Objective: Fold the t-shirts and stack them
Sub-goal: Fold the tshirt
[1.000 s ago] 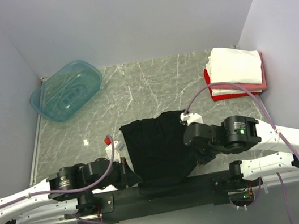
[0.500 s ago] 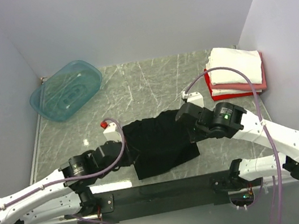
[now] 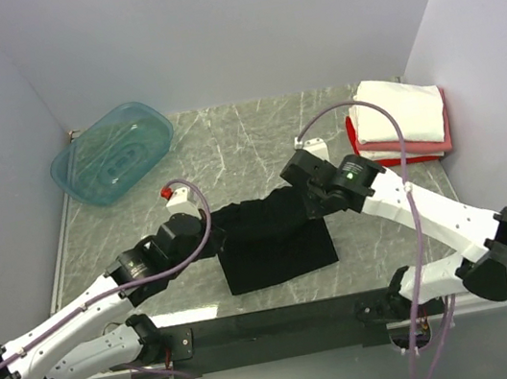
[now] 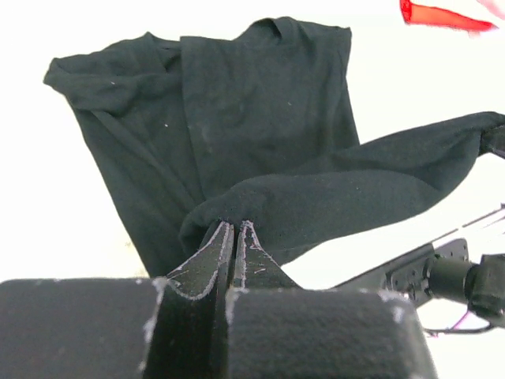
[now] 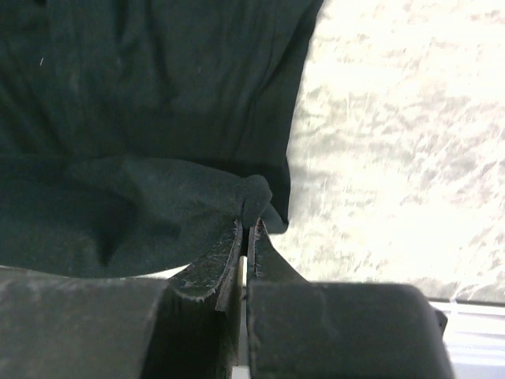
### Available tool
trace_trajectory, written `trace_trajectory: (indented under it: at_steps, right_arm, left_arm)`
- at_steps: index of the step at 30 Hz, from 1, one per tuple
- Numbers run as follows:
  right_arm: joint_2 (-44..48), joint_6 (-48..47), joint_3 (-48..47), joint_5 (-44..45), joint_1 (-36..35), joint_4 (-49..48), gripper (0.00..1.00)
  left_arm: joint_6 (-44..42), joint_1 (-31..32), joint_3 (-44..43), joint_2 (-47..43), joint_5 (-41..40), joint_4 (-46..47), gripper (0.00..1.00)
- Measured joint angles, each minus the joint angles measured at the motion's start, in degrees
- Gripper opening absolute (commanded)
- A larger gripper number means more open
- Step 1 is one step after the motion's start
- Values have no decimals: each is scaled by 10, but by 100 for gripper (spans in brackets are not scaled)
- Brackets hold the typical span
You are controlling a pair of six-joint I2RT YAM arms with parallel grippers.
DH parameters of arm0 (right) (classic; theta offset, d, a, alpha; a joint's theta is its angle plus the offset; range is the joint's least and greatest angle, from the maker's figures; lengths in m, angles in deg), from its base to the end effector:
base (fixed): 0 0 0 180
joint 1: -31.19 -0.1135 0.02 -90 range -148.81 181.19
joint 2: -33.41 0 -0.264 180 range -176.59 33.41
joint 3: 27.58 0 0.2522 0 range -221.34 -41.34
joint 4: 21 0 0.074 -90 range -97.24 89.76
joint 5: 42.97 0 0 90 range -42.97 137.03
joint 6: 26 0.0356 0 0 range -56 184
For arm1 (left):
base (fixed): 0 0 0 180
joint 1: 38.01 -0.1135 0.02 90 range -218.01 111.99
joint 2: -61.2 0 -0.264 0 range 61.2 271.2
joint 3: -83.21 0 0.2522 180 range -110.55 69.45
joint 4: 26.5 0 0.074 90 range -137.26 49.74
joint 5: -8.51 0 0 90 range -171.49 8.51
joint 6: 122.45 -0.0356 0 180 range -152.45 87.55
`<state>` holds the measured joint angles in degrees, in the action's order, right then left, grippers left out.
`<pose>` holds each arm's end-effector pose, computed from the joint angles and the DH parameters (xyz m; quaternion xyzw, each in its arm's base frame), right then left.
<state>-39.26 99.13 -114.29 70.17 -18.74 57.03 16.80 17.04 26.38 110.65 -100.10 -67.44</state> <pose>0.1606 0.1692 0.3308 -0.0782 0.9524 0.0050 0.2946 0.1172 -0.1478 0.2869 -0.0324 0.8723 -0.2810 0.3988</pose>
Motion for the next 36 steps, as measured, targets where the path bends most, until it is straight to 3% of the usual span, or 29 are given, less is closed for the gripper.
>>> trace_trajectory:
  at_steps: [17,36]
  right_arm:
    - [-164,-71,-5,-17,95,-121,0]
    - [-297,-108,-96,-43,154,-163,0]
  left_arm:
    - [-31,-118,74,86,49,113,0]
    - [-79,-201,52,235,89,213,0]
